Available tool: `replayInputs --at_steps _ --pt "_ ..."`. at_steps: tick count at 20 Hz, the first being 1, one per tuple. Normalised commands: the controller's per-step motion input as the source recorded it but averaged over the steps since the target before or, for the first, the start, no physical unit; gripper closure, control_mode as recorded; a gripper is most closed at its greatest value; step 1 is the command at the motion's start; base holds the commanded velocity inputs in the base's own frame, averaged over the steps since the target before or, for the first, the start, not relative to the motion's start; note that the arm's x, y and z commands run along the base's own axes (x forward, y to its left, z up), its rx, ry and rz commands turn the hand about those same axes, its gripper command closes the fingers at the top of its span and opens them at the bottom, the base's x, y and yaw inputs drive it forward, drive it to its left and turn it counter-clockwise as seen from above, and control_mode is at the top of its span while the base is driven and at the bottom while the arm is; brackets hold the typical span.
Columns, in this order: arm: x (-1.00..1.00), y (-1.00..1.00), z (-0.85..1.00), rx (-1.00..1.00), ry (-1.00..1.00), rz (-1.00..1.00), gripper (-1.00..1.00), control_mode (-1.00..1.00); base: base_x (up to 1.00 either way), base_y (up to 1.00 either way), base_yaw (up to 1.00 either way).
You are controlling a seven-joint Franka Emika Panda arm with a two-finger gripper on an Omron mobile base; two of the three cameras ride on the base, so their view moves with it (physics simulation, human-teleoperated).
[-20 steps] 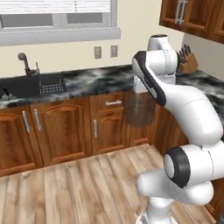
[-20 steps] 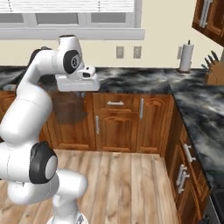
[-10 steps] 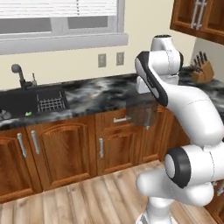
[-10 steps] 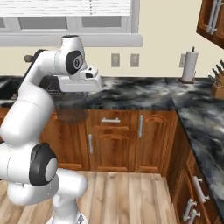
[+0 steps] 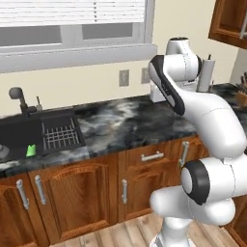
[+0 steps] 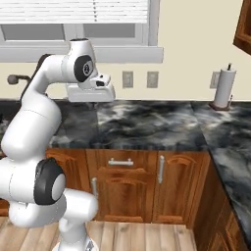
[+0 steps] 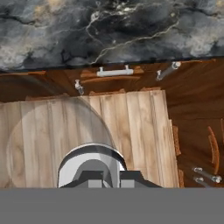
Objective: Pick the jar and kettle and place them in the sink. Then turn on the water.
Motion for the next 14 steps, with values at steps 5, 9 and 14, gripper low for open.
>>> replayInputs --at_steps 5,9,14 --pt "0.0 0.0 0.0 0.0 0.0 0.0 1.0 1.0 0.54 0.25 0.1" --pt "0.0 0.0 0.0 0.0 0.0 0.0 1.0 1.0 0.15 0.41 0.21" --pt "0.0 0.0 0.0 0.0 0.0 0.0 1.0 1.0 0.04 0.39 0.2"
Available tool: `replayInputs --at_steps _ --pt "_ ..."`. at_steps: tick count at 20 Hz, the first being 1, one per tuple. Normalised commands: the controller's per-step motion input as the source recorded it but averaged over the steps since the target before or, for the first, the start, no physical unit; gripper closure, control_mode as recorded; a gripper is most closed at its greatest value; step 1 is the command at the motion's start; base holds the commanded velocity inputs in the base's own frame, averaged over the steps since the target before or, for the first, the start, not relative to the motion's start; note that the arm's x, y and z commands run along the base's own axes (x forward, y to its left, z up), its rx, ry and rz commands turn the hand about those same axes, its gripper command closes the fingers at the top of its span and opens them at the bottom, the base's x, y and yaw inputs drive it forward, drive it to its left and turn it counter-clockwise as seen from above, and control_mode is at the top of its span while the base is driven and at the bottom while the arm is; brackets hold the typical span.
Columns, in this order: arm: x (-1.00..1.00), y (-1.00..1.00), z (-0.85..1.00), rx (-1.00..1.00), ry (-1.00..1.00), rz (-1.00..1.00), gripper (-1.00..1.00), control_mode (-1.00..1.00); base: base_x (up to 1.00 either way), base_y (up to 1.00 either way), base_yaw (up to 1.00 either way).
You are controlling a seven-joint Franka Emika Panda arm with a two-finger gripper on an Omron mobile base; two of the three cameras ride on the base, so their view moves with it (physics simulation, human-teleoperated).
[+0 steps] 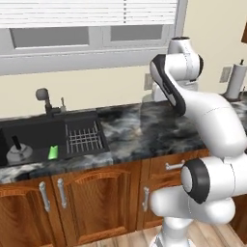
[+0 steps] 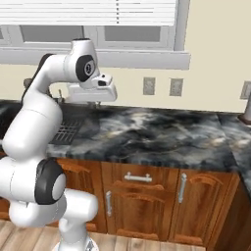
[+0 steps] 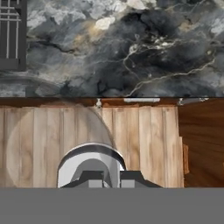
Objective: Pick the jar and kettle and place them in the sink. Then turn on the water.
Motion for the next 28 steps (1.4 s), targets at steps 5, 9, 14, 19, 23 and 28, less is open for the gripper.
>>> replayInputs --at_steps 5,9,14,19,23,28 --pt "0.0 0.0 0.0 0.0 0.0 0.0 1.0 1.0 0.05 0.44 0.1" --pt "0.0 0.0 0.0 0.0 0.0 0.0 1.0 1.0 0.25 0.42 0.05" --pt "0.0 0.0 0.0 0.0 0.0 0.0 1.0 1.0 0.31 0.39 0.02" --pt "0.0 0.0 0.0 0.0 0.0 0.0 1.0 1.0 0.6 0.02 0.0" --pt "0.0 0.0 0.0 0.0 0.0 0.0 1.0 1.0 0.5 0.01 0.0" --pt "0.0 0.0 0.0 0.0 0.0 0.0 1.0 1.0 0.04 0.26 0.0"
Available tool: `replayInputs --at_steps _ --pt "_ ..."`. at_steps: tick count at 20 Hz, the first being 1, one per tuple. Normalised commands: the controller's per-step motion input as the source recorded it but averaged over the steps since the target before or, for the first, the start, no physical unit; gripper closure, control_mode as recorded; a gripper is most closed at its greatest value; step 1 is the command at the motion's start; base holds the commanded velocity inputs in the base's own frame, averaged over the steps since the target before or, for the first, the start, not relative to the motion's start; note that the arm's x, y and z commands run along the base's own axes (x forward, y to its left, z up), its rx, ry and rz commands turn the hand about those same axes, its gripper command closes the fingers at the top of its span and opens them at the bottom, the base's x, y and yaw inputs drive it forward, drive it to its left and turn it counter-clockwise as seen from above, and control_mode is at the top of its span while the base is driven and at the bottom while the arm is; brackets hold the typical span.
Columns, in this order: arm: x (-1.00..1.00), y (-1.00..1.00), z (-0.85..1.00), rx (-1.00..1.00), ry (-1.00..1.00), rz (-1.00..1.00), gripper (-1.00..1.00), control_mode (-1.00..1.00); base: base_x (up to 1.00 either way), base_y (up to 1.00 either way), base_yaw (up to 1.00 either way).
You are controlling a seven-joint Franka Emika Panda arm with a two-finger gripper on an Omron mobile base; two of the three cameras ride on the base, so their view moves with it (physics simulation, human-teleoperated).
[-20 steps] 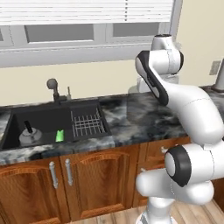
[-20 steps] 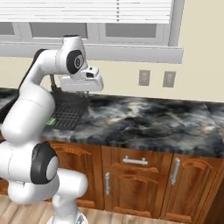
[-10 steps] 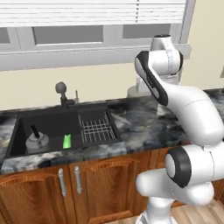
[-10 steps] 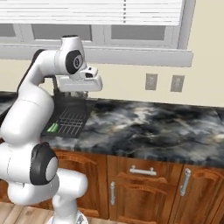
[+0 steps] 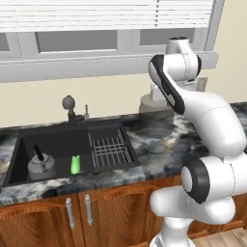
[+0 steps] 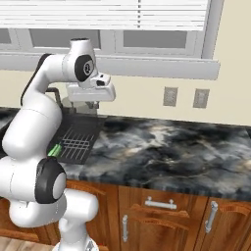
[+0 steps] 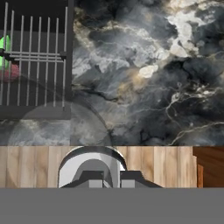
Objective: Pick the jar and kettle and place them in the sink. Then turn on the water.
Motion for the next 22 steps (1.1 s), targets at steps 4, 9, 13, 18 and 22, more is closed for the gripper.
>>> replayInputs --at_steps 4,9,13,18,22 --pt "0.0 0.0 0.0 0.0 0.0 0.0 1.0 1.0 0.14 0.32 0.0" --pt "0.0 0.0 0.0 0.0 0.0 0.0 1.0 1.0 0.34 0.24 0.0" --pt "0.0 0.0 0.0 0.0 0.0 0.0 1.0 1.0 0.16 0.33 0.0" --pt "0.0 0.0 0.0 0.0 0.0 0.0 1.0 1.0 0.02 0.35 0.07" --pt "0.0 0.0 0.0 0.0 0.0 0.0 1.0 1.0 0.32 0.1 0.08"
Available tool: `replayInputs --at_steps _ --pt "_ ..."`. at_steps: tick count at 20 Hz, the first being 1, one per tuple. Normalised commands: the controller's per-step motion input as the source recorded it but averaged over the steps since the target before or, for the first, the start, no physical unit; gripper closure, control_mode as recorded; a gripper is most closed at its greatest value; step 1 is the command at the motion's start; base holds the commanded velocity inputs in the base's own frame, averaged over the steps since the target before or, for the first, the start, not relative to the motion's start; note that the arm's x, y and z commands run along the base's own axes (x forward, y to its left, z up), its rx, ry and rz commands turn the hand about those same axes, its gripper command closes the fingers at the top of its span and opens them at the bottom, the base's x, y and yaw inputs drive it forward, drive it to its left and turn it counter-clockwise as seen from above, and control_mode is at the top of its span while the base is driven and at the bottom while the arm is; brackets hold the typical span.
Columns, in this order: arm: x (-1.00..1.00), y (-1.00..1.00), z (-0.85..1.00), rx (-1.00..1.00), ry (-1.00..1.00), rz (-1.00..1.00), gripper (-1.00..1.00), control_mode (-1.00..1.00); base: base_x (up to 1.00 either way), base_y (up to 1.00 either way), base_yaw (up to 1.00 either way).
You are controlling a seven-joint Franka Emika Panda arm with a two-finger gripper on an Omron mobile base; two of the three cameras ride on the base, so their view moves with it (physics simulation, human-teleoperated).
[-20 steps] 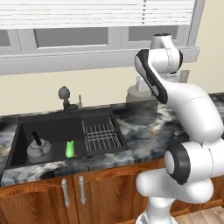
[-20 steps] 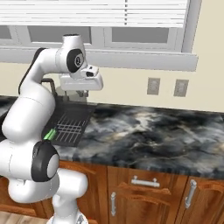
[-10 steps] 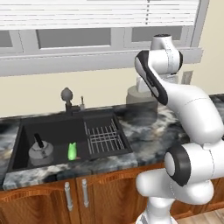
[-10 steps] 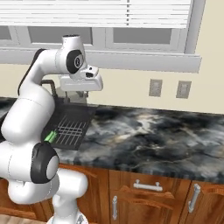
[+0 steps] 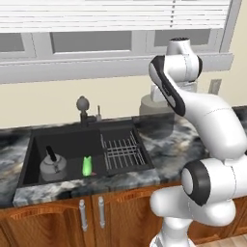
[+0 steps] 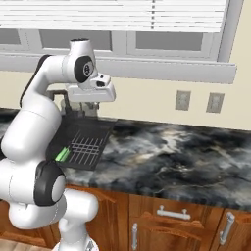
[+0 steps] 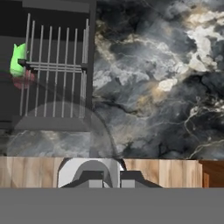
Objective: Pick the jar and kettle and place them in the sink. Then turn on the water.
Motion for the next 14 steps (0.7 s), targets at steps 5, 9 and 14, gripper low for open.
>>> replayInputs --at_steps 5,9,14 --pt "0.0 0.0 0.0 0.0 0.0 0.0 1.0 1.0 0.57 0.0 0.03" --pt "0.0 0.0 0.0 0.0 0.0 0.0 1.0 1.0 0.52 0.0 0.0" --pt "0.0 0.0 0.0 0.0 0.0 0.0 1.0 1.0 0.2 -0.02 0.0"
